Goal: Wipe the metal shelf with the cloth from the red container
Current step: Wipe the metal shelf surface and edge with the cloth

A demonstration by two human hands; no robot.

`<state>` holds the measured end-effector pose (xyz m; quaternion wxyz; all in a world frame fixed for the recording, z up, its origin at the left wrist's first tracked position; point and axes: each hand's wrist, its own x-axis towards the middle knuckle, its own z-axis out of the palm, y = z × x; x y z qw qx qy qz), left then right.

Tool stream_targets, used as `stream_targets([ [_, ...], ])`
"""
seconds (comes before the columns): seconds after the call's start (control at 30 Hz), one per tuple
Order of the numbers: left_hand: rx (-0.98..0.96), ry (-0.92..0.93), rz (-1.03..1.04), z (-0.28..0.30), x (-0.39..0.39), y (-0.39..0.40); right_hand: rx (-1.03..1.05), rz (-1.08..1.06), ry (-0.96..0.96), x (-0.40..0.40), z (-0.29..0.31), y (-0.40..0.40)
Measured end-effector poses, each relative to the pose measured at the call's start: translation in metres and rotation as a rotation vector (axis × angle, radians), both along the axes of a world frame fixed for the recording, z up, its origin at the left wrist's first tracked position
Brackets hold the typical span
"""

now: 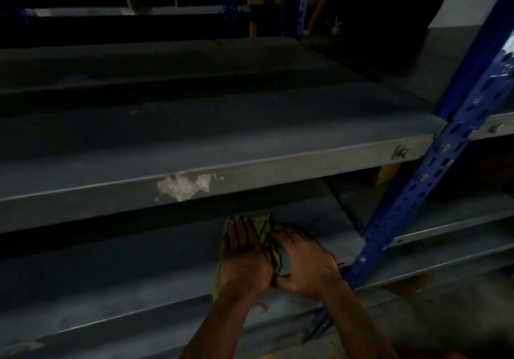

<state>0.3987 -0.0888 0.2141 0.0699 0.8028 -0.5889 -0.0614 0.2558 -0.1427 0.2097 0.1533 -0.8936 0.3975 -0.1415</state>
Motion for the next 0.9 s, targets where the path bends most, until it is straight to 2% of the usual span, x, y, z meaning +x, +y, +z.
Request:
stream_targets([
  [0.17,-0.087,-0.01,-0.017,0.001,-0.004,0.021,-0.023,0.028,-0.016,-0.005,0.001,0.004],
  [0.33,-0.129,0.044,0.1,-0.008,0.009,0.018,-0.046,-0.003,0.045,-0.021,0.002,0.0],
  [0.6,-0.101,0.058,0.142,-0.012,0.005,-0.01,-0.032,-0.07,0.145,-0.041,0.002,-0.011],
  [0.9,-0.06,0.037,0.05,-0.017,-0.023,-0.029,0.001,-0.069,0.095,-0.042,-0.002,-0.014],
])
